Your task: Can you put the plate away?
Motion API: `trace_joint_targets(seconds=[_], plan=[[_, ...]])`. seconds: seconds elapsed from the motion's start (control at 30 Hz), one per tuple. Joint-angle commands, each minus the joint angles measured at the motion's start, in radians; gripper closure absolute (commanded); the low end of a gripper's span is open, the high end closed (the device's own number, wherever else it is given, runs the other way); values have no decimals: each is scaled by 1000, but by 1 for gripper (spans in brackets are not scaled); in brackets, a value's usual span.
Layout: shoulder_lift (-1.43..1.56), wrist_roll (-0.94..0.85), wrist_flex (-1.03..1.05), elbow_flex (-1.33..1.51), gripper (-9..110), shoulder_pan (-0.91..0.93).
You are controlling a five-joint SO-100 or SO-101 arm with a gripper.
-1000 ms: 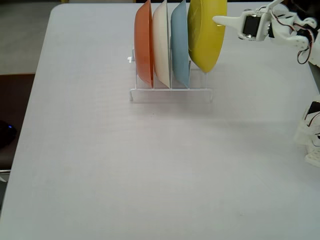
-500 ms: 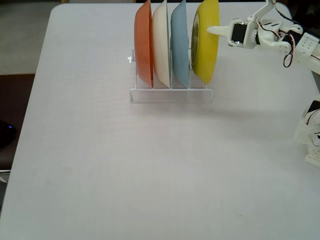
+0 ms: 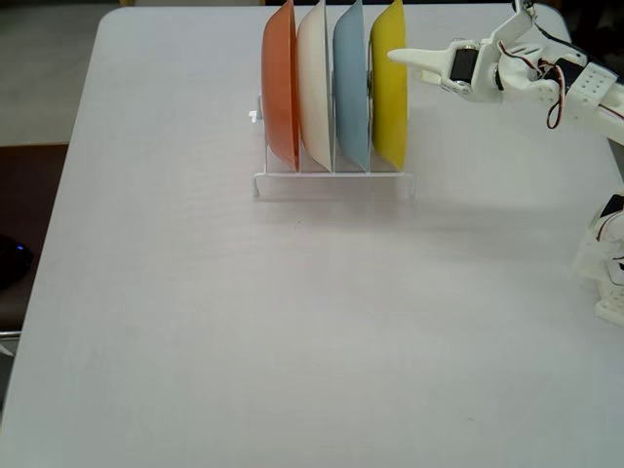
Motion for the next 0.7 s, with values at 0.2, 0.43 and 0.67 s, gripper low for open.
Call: trace_joint_targets(seconds=[0.2, 0.43, 0.67], plan=[[233, 71, 238, 37, 57, 18], [569, 236, 439, 179, 60, -126], [810, 517, 460, 419, 60, -472]])
